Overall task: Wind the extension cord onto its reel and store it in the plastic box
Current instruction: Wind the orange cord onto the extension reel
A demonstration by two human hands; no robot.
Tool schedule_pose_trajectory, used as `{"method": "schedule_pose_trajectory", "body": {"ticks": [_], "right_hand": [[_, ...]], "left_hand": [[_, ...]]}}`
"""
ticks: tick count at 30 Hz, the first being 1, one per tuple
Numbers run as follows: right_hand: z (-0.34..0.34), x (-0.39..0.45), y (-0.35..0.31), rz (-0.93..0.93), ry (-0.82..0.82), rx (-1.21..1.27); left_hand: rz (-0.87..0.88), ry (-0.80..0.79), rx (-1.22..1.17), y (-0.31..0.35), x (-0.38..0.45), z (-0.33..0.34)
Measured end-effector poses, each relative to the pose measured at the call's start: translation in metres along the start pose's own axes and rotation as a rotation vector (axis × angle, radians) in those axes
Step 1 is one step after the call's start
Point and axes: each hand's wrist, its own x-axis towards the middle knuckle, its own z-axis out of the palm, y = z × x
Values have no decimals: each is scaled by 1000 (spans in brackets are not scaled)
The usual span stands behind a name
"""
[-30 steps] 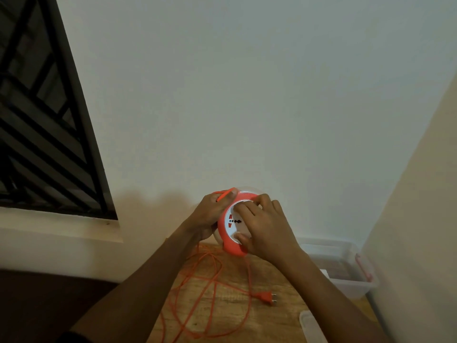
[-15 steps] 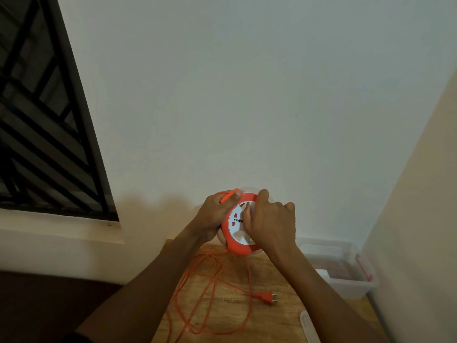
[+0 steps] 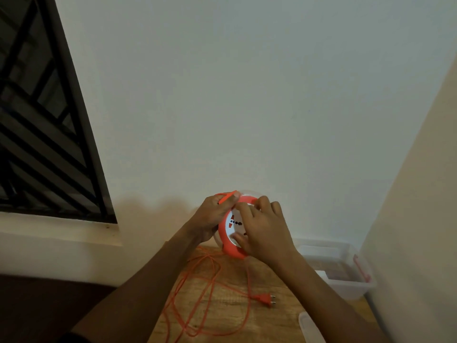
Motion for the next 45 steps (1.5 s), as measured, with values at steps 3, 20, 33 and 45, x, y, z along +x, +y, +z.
{"method": "schedule_pose_trajectory", "body": {"ticks": [3, 20, 33, 45], "right_hand": [[1, 4, 2, 43, 97, -28], [-5, 14, 8, 174, 113, 191], [1, 11, 5, 100, 72, 33], [0, 23, 14, 330, 28, 11]], "left_hand": [[24, -1, 26, -1, 0, 1], [22, 17, -4, 2, 6, 7], [29, 4, 47, 1, 6, -1], [43, 40, 4, 6, 10, 11]]}}
